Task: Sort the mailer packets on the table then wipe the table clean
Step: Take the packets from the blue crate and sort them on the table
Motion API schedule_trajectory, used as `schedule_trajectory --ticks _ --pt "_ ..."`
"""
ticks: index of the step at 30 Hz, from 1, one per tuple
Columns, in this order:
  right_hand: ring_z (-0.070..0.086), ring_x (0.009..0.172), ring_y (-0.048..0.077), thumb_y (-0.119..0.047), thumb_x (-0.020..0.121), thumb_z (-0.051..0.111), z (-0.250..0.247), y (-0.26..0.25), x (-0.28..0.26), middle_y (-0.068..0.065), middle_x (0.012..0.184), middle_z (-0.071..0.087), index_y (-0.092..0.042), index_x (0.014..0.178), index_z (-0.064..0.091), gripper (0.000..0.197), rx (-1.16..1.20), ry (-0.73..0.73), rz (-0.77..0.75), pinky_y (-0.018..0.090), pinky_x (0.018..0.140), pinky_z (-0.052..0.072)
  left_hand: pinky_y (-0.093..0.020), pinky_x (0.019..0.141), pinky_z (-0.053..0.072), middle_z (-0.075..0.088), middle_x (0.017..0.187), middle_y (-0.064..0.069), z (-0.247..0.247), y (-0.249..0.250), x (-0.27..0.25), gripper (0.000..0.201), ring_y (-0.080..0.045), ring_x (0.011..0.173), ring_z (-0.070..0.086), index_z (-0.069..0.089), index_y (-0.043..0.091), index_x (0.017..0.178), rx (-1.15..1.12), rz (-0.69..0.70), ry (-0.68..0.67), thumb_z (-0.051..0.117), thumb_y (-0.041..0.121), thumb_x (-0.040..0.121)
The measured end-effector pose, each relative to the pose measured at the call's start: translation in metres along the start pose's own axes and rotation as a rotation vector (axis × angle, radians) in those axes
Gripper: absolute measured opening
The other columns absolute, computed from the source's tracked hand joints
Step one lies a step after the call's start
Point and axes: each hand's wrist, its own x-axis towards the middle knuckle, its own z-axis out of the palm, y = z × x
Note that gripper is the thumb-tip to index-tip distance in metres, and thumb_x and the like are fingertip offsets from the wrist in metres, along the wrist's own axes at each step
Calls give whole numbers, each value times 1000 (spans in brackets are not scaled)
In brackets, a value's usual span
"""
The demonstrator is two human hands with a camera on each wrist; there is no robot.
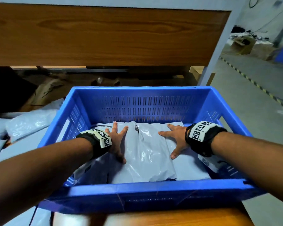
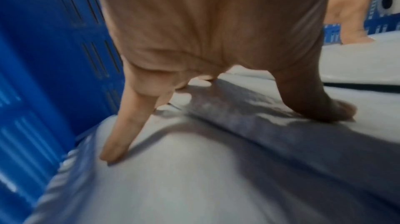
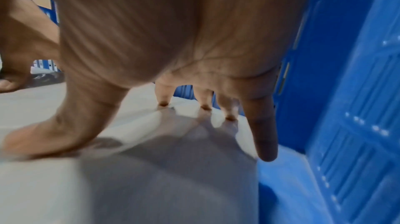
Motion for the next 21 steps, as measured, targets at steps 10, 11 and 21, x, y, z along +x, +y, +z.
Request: schedule_trajectory --ticks 10,11,21 --pt "43 133 23 -62 83 59 -99 -33 -65 -2 147 44 -29 144 41 72 -6 376 -71 32 107 35 -34 109 35 40 150 -6 -106 -24 -62 102 -25 134 42 29 23 150 -153 208 254 79 54 67" --pt "46 130 23 -62 84 58 -111 -39 -75 -2 145 47 -28 141 45 67 -14 430 -70 31 105 37 -32 108 37 46 145 -4 -118 -33 -73 94 -23 131 47 37 20 146 -208 229 291 80 51 68" --pt "58 112 20 -61 85 57 -191 -122 -170 0 123 62 -30 128 58 53 54 673 -41 33 94 47 -28 94 44 63 125 1 -160 -135 -194 53 -12 113 58 58 26 130 -566 328 605 70 44 81"
